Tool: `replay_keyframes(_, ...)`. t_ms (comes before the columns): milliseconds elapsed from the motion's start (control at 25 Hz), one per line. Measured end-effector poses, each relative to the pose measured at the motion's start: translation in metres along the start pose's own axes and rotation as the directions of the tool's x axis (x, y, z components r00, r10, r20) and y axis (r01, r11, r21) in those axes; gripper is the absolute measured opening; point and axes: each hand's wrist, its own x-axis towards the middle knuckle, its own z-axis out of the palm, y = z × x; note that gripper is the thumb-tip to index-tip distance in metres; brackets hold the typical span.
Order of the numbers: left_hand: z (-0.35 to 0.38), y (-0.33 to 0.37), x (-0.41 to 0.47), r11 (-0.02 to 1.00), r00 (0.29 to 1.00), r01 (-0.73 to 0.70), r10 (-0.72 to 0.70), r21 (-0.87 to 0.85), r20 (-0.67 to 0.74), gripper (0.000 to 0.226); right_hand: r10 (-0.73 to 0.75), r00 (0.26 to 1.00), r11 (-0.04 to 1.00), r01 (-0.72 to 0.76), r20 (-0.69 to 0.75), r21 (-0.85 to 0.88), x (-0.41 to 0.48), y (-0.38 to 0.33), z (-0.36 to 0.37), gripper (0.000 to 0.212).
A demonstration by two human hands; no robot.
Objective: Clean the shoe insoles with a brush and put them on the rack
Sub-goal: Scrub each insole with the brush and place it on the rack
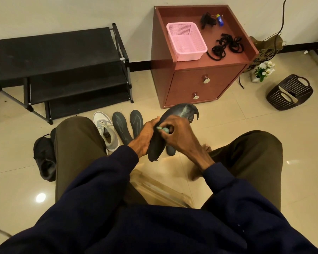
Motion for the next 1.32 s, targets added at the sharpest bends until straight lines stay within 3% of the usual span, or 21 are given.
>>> replay_keyframes(80,-0.001,0.000,0.002,1.000,1.000,-0.013,0.013,-0.005,0.002,0.043,-0.019,0.999,0.996,0.022,0.035,-0.089,0.001,-0.003,-0.002,0.006)
replay_keyframes(200,0.003,0.001,0.000,1.000,0.999,-0.009,0.010,-0.028,0.039,0.041,0.153,0.977,0.948,-0.187,-0.149,-0.256,0.009,0.020,-0.015,0.011)
replay_keyframes(280,0.005,0.001,-0.001,1.000,0.999,-0.008,0.009,-0.021,0.032,0.040,0.200,0.964,0.943,-0.238,-0.175,-0.234,0.007,0.028,-0.018,0.014)
replay_keyframes(400,0.002,0.001,0.002,0.999,1.000,-0.026,0.027,-0.020,0.003,0.044,0.074,0.996,0.994,-0.069,0.057,-0.085,0.000,0.007,-0.007,0.005)
replay_keyframes(480,-0.001,0.000,0.004,0.999,0.999,-0.036,0.035,-0.028,-0.019,0.045,0.020,0.987,0.997,-0.007,0.160,-0.082,-0.002,-0.005,-0.002,0.006)
replay_keyframes(640,-0.001,0.001,0.004,0.996,0.999,-0.034,0.035,-0.088,0.017,0.043,0.096,0.994,0.937,-0.110,-0.060,-0.331,0.007,0.014,-0.018,0.004)
replay_keyframes(760,0.000,0.003,0.003,0.997,0.999,-0.043,0.043,-0.065,-0.008,0.044,0.076,0.995,0.976,-0.088,-0.066,-0.201,0.004,0.014,-0.012,0.006)
replay_keyframes(920,-0.003,0.003,0.002,0.998,1.000,-0.026,0.025,-0.057,-0.016,0.046,-0.052,0.966,0.996,0.034,0.252,0.077,-0.002,-0.010,-0.002,0.003)
replay_keyframes(1000,-0.004,0.004,0.002,0.998,0.999,-0.037,0.036,-0.048,-0.016,0.044,-0.046,0.957,0.998,0.032,0.286,0.056,0.000,-0.006,-0.008,0.004)
replay_keyframes(1160,-0.002,0.004,0.000,0.998,0.999,-0.029,0.030,-0.051,0.013,0.044,-0.004,0.999,0.967,0.017,0.054,-0.255,0.004,0.000,-0.009,0.006)
replay_keyframes(1240,-0.003,0.005,0.001,0.998,1.000,-0.022,0.023,-0.056,0.016,0.043,-0.069,0.993,0.978,0.086,0.094,-0.189,0.002,-0.003,-0.007,0.007)
replay_keyframes(1320,-0.004,0.006,0.001,0.997,0.999,-0.024,0.026,-0.079,0.021,0.042,-0.113,0.966,0.992,0.122,0.231,-0.027,-0.001,-0.007,-0.009,0.007)
